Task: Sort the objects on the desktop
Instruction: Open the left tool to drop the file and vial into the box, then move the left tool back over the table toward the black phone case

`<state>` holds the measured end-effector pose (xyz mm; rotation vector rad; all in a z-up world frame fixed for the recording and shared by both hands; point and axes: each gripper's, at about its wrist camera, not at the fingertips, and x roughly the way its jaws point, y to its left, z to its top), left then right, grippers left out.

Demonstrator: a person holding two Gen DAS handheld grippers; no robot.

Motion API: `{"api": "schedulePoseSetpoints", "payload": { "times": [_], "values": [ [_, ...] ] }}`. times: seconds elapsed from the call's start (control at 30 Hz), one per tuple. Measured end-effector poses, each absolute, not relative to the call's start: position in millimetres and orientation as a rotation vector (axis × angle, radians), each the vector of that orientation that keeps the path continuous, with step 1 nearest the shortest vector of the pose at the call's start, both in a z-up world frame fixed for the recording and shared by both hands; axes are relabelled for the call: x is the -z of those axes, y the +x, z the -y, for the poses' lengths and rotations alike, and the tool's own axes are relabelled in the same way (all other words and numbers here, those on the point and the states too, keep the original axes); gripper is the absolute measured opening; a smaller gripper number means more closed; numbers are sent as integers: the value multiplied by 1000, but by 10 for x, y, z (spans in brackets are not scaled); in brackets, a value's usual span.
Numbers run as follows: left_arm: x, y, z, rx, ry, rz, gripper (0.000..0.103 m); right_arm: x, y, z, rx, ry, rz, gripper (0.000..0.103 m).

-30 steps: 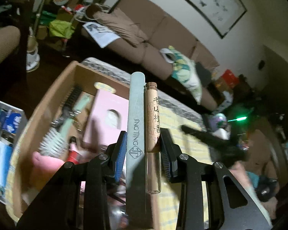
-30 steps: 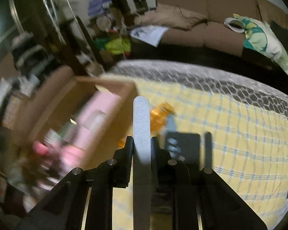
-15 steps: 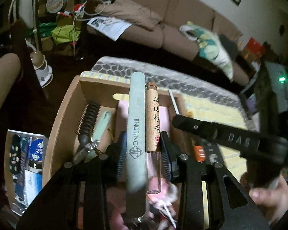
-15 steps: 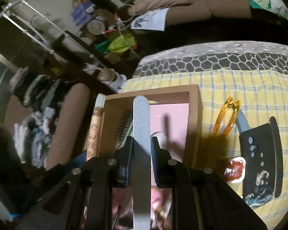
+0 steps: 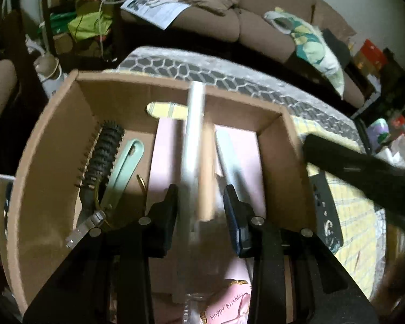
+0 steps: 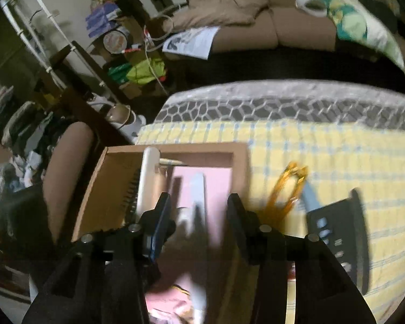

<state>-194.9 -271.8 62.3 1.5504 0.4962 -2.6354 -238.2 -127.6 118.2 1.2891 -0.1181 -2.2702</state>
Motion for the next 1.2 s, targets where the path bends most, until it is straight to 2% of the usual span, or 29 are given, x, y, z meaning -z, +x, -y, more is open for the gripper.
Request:
{"api": "schedulePoseSetpoints", "payload": {
  "times": [0.03,0.17,0.27,0.33,0.4,0.47,0.6,0.63,0.83,1.0,1.2],
  "values": [
    [-584,-1956,2696,2616,1576,-488,45,-1234,-2343,1216,2272,1269,112,47],
    [-678,-1888,2680,2641,1561,-509,53,-1352,-2198,1016,2259,1241,123,47],
    [-885,-1770,2760,2674,1494,-580,68,-1427,-2040,868,2258,1219,100,48],
    [-1037,-1657,2830,2685,1450,-609,83,-1463,-1934,779,2263,1209,80,57],
    [-1153,-1548,2871,2696,1424,-635,88,-1483,-1835,707,2277,1202,57,61],
    [-1269,-1406,2897,2702,1413,-630,88,-1497,-1727,634,2289,1206,27,64],
    [-1446,-1088,2819,2712,1386,-514,101,-1493,-1503,532,2300,1214,14,79],
    [-1471,-1008,2793,2711,1385,-498,103,-1489,-1434,506,2301,1218,15,83],
    [-1635,-499,2614,2729,1382,-397,103,-1516,-1050,430,2304,1239,-39,90],
    [-1796,-133,2450,2757,1358,-363,103,-1617,-620,291,2333,1206,-41,92],
    [-1933,257,2210,2784,1350,-319,103,-1697,-236,101,2354,1199,-27,98]
  ]
}}
